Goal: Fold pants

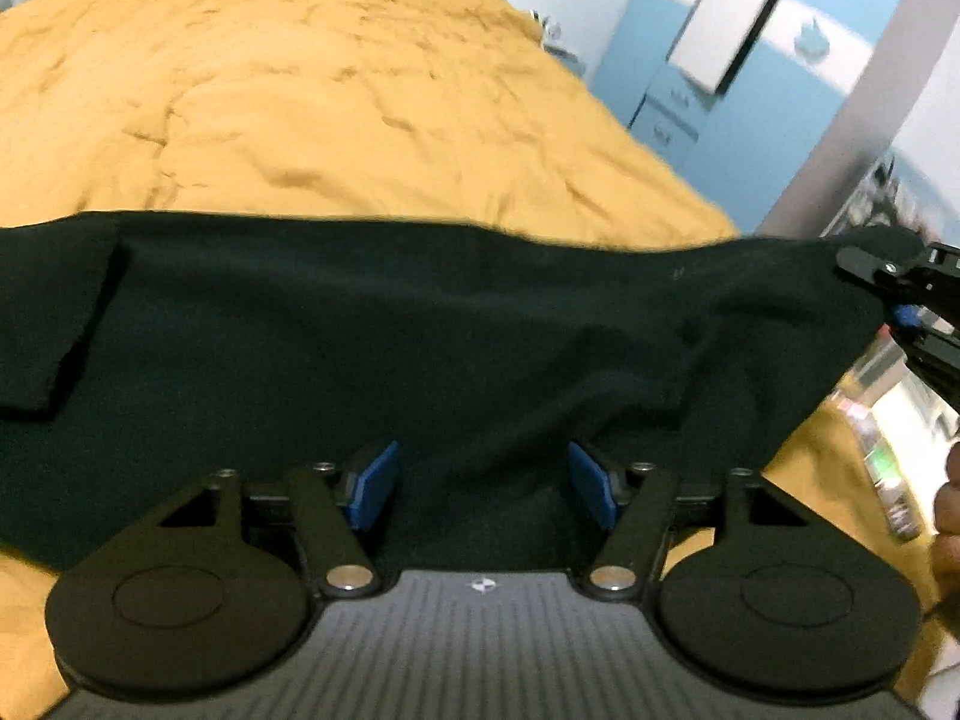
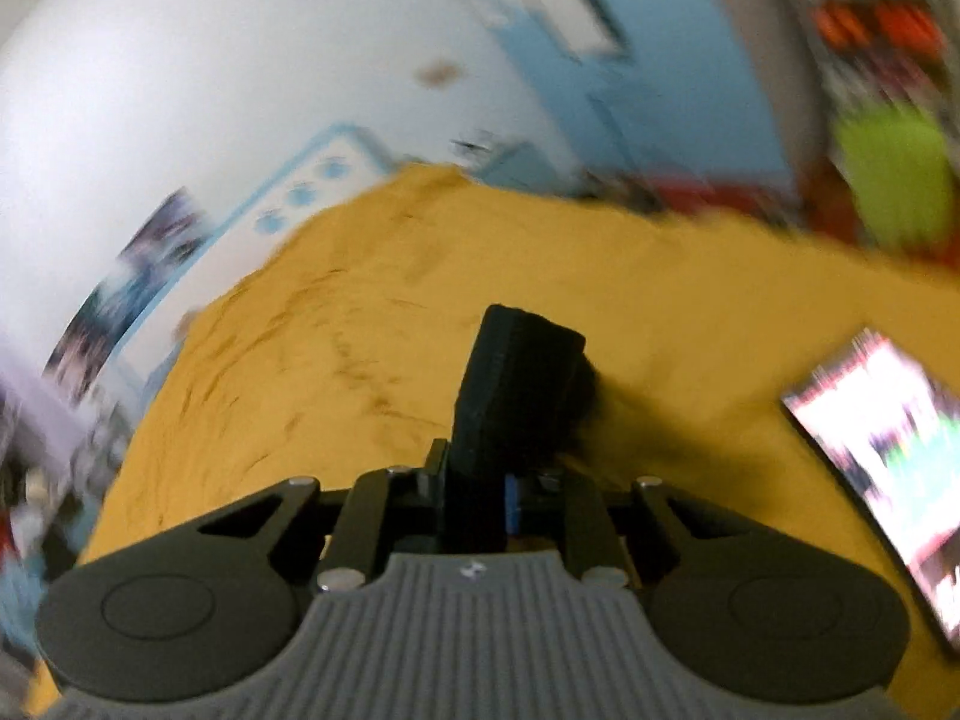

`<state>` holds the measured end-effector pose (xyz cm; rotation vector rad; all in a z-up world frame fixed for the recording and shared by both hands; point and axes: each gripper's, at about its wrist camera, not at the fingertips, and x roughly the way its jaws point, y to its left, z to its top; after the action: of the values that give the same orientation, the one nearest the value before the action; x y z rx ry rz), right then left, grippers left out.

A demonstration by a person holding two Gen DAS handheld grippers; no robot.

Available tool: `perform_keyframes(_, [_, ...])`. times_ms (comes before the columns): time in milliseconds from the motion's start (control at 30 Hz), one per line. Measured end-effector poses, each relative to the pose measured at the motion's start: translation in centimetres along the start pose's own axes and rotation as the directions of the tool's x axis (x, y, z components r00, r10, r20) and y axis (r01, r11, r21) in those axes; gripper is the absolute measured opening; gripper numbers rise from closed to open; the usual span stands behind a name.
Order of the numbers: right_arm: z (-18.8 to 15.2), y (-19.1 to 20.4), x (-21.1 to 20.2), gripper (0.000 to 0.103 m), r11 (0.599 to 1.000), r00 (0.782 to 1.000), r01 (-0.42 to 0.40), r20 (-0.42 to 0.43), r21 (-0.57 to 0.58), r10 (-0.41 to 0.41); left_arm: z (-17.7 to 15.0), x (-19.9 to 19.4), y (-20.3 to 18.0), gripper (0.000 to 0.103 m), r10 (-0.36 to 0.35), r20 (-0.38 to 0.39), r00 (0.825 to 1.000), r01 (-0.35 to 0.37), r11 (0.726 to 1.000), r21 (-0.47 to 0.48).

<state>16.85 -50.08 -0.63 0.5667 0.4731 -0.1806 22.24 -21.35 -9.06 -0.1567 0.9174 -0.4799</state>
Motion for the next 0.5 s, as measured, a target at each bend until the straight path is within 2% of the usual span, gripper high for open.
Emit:
perform_keyframes(67, [-0.3,3.3,-0.2,0.012,0.989,0.998,-0.057,0.005,-0.14,0.058,0.2,-2.1,1.3,0.075,-0.017,0.046,0.999,0.017,1.0,-0.02])
perform_keyframes(167, [-2.0,8.0,0.2,0.012,0.933,0.991,-0.133,-0.025,-0.333,0.132,0.6,-4.5,3.5,0.075,-0.027,0.075,0.997,0.033,0.996,-0.078])
perform_keyframes(333, [-8.1,13.3,1.4,0.012,0.773,0.965,-0.262,-0.161,-0.578,0.207,0.5,-6.9,7.7,0.076,-0.017,0.098,0.995,0.037,0.978,-0.205])
perform_keyframes(400, [-11.2,14.4,2.5,0.012,0.687,0.945,-0.322,-0.264,-0.652,0.192,0.3,-7.0,8.9,0.077,-0.006,0.095,0.995,0.029,0.969,-0.246])
perform_keyframes(433, [-12.7,14.7,3.3,0.013,0.644,0.933,-0.348,-0.321,-0.682,0.164,0.4,-6.9,9.3,0.077,-0.004,0.091,0.996,0.027,0.965,-0.262])
perform_keyframes(500, [-15.3,15.1,4.4,0.021,0.585,0.912,-0.372,-0.401,-0.721,0.087,0.3,-6.4,9.7,0.077,-0.007,0.082,0.997,0.03,0.957,-0.288])
